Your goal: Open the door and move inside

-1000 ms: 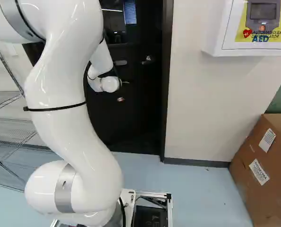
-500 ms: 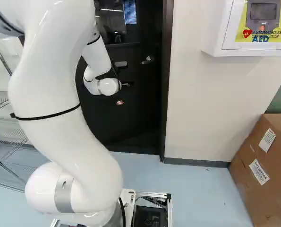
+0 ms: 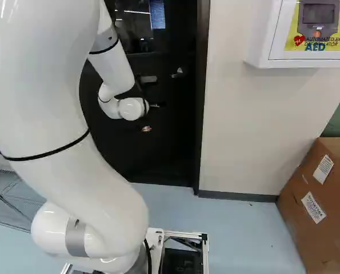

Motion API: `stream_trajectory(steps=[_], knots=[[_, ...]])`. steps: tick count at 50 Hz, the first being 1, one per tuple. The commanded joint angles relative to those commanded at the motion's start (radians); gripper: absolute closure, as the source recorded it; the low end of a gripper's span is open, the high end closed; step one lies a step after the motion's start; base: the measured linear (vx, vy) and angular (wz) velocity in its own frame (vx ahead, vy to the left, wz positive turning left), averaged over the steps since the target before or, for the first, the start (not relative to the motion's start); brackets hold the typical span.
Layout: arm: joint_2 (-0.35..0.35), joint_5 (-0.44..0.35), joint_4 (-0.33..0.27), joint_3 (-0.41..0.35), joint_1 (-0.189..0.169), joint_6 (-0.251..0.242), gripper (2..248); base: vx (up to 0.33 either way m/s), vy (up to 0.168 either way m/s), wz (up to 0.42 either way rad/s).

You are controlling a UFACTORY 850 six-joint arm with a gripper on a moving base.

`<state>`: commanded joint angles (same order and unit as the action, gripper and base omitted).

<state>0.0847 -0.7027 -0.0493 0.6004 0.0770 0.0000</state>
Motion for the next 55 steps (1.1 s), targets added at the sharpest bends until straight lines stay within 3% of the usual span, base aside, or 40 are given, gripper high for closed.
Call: stream_trajectory(steps=[55], knots=[[-0.232,-0.007,0.0,-0.231,-0.112,0.0,3,0.0,0.0,0.0]])
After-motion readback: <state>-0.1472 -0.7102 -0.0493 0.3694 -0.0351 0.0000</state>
